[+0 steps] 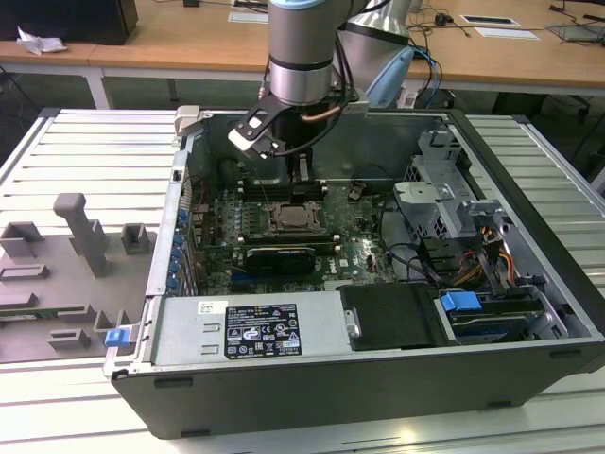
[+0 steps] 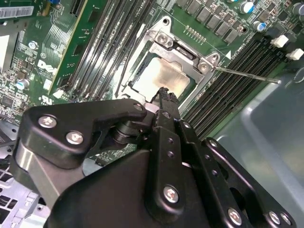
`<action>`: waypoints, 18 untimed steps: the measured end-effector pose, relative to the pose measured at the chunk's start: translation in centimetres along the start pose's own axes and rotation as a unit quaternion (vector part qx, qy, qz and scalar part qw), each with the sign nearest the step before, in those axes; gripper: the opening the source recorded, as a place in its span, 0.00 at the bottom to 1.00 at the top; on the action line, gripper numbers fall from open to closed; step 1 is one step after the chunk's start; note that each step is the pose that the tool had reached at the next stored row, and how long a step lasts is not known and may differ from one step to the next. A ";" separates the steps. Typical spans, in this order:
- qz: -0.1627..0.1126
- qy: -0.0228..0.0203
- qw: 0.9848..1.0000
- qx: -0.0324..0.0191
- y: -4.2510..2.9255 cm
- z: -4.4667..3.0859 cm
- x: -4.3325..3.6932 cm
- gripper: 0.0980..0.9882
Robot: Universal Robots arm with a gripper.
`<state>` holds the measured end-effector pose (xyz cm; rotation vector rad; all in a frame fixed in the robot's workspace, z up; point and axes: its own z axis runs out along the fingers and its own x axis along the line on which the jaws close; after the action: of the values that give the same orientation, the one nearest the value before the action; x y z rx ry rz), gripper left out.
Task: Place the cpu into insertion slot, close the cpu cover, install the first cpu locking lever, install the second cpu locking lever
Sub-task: 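Close the cpu cover, then install the first cpu locking lever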
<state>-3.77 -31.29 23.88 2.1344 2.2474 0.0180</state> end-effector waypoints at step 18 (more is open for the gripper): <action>0.000 0.000 1.000 0.000 0.01 -2.74 -0.06 0.01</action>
<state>-3.86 -31.29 26.62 2.1345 2.2471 0.0178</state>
